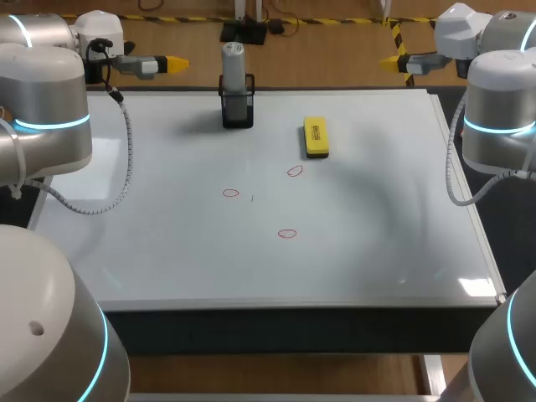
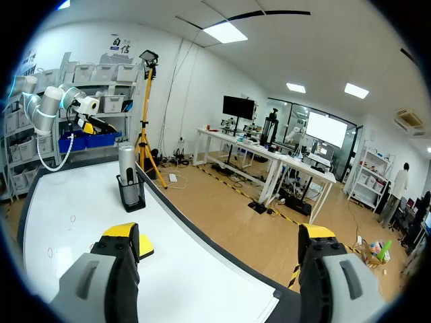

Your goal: Pick up the inspection probe, press it on each red-marked spot on the whiteboard one by one, put down the probe, pick up the eraser, and wipe off all the red marks.

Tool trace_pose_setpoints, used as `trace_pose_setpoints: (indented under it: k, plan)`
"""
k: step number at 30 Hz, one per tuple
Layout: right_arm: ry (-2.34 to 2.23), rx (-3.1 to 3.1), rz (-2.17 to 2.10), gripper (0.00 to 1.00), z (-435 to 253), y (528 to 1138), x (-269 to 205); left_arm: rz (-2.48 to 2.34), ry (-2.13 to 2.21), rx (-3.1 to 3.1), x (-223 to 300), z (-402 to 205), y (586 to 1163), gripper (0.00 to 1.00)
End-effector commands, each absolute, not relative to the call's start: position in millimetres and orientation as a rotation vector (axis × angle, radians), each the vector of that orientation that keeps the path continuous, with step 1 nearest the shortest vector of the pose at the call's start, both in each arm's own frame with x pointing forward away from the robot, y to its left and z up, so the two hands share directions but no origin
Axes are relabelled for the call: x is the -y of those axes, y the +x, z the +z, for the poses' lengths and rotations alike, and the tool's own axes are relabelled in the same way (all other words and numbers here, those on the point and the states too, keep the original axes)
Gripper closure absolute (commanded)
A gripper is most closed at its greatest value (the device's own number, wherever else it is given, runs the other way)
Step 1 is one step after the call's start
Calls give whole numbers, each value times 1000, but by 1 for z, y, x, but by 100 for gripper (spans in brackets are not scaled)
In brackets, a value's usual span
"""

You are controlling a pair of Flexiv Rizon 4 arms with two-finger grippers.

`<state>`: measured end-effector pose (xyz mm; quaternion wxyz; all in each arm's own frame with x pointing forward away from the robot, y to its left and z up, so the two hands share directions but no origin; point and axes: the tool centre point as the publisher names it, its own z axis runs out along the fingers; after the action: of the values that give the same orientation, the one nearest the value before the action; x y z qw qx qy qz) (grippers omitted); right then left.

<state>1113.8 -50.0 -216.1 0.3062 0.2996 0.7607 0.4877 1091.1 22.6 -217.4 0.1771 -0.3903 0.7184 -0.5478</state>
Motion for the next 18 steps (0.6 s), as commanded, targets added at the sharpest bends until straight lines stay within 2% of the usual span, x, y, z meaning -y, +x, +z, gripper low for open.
trace_pose_setpoints:
  k: [1,18]
  plan:
    - [793,-2013,1291,0,-216,1114,50,-1567,-1056,-2061,-24,-216,1093,0]
    - [793,-2013,1291,0,-216,1114,50,-1804,-516,-2289,-7,-208,1108,0]
